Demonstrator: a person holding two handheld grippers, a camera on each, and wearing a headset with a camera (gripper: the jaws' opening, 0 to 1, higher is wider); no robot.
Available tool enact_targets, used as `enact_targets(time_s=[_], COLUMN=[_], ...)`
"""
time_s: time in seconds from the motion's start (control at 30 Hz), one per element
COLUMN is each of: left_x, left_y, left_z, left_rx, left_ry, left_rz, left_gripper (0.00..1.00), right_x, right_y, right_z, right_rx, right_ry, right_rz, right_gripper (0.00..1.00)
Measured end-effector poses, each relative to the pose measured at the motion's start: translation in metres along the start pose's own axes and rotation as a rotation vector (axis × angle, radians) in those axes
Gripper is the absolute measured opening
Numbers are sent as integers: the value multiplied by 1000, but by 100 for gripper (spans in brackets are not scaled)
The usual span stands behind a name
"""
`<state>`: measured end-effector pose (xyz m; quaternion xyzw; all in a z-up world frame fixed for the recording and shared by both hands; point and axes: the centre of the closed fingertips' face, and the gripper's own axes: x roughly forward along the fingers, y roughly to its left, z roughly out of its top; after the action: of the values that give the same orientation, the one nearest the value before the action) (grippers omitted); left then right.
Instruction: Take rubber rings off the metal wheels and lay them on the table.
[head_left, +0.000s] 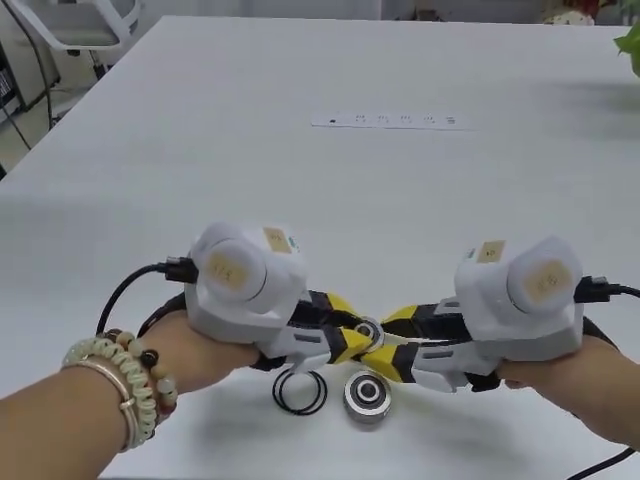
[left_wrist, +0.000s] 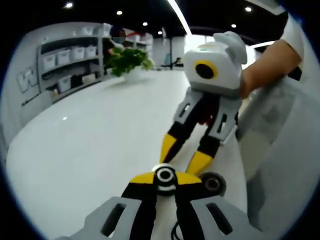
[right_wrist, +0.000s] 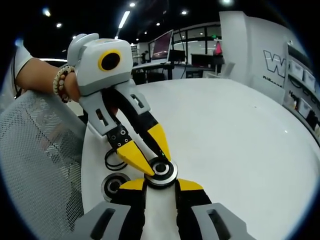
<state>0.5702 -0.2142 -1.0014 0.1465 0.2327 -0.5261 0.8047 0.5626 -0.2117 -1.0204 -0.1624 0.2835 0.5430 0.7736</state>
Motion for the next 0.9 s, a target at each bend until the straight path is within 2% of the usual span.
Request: enact_targets(time_s=[0.13,0.17,0.2,0.27,0.43,0.5,0.63,0.7,0.87,0.9], left_x=[0,0,0,-1,-1,-1,-1,-1,-1,-1], left_y=[0,0,1,1,1,2,1,1,2,2], left_z=[0,0,-1,-1,-1,-1,-1,-1,-2,-2], left_rx=[-3,-4,-6,-13,-11,-12,-12,-12,-14,-15], left_ry=[2,3,4,2,3,4,5,6,8,8], left_rz=[3,4,9,8,11,13,13,13,15,14], left_gripper=[14,14,14,14,14,14,14,14,14,14], right_x=[-2,-2,-5,-6,-5,-6,-6,-7,-12,-11], right_y=[-1,-1,-4,-5,-5,-9,-11,-12,-17,-17], right_z=[-2,-3,-8,-6,-5,-5,-5,-5,0,4], right_rx=[-7,-11,-61,-6,-22,-15,51,122,311,346], right_ry=[17,22,54,29,41,47,51,46,-11,-40], right_rz=[5,3,2,-3,-18,-41,-51,-52,-47,-39], right_gripper=[16,13,8,2,0,0,0,0,0,0])
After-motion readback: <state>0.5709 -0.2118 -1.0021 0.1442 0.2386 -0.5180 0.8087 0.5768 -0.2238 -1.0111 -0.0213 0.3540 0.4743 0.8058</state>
